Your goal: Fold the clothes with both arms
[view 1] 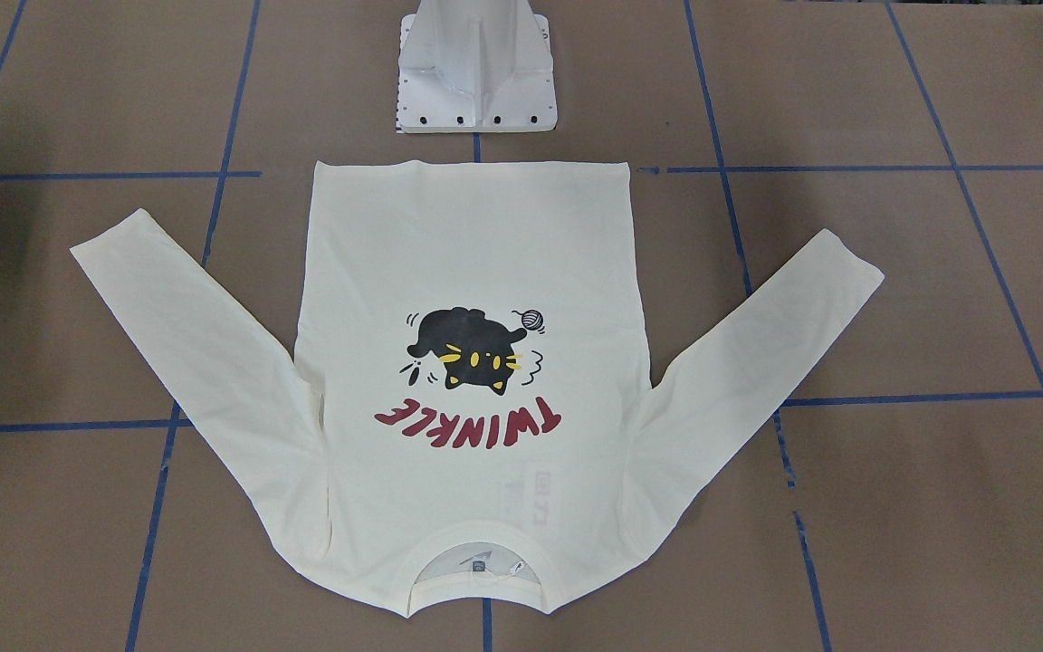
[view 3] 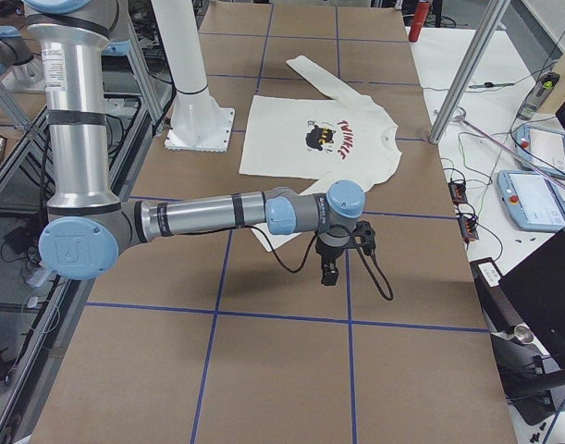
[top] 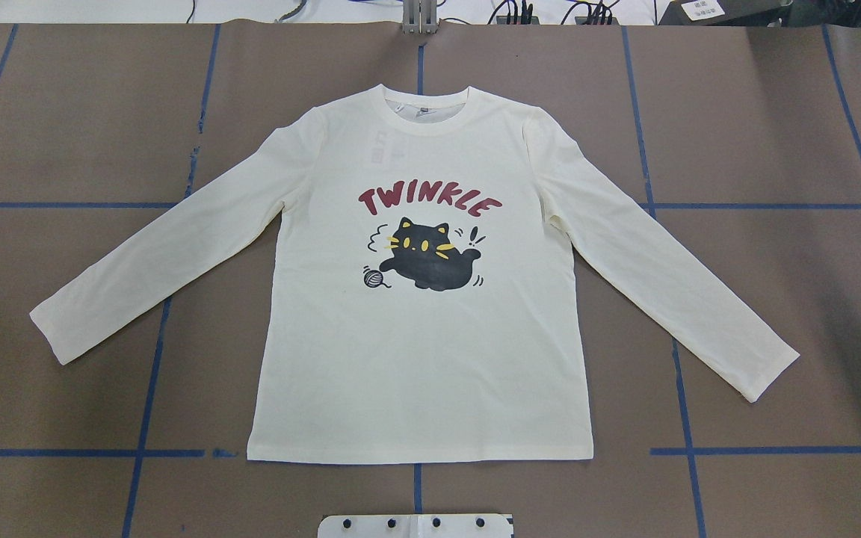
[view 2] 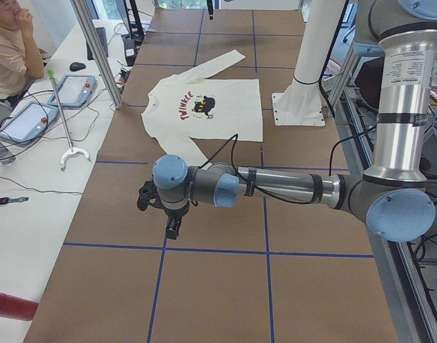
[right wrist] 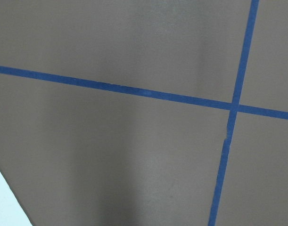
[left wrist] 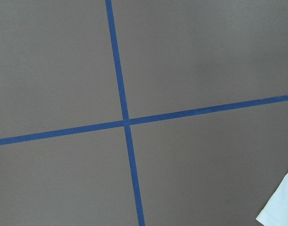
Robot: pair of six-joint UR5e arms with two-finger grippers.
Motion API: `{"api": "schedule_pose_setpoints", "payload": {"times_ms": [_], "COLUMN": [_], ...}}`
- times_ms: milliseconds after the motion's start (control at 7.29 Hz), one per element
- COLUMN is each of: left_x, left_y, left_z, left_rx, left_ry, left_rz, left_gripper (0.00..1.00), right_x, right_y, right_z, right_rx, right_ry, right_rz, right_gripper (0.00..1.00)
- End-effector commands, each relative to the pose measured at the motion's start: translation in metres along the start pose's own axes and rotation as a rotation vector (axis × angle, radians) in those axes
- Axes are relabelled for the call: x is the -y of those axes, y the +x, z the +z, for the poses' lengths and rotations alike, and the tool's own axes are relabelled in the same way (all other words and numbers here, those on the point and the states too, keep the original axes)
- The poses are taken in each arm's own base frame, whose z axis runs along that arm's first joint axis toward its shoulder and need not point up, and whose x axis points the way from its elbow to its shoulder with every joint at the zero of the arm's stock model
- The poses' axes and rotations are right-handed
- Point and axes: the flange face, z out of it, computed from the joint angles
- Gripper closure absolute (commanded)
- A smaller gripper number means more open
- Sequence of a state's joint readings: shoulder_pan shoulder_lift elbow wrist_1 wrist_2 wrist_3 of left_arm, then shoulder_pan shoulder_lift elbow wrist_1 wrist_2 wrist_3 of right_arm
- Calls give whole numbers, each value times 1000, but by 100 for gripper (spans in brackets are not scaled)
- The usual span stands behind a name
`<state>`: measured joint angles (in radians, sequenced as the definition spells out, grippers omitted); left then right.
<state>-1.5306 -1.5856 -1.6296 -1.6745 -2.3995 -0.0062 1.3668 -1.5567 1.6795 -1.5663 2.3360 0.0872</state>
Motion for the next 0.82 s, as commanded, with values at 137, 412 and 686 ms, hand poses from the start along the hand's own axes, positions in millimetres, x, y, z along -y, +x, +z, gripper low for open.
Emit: {"api": "schedule_pose_setpoints", "payload": {"times_ms": [137,412,686], "left_x": [-4,-4,-4], "left_y": [10,18,20], "left_z": [-7,-10,-11], "left_rx": [-8,-52,-56], "left_ry": [18,22,24], "left_rz": [19,29,29], "left_gripper": [0,0,0], "right_x": [-17,-68,-117], "right_y": [-30,-82,-147], "right_z": [13,53,115], "right_rx": [132,136,146], "right_ry": [-16,9,60], "right_rz": [17,9,153], "right_gripper": [0,0,1]}}
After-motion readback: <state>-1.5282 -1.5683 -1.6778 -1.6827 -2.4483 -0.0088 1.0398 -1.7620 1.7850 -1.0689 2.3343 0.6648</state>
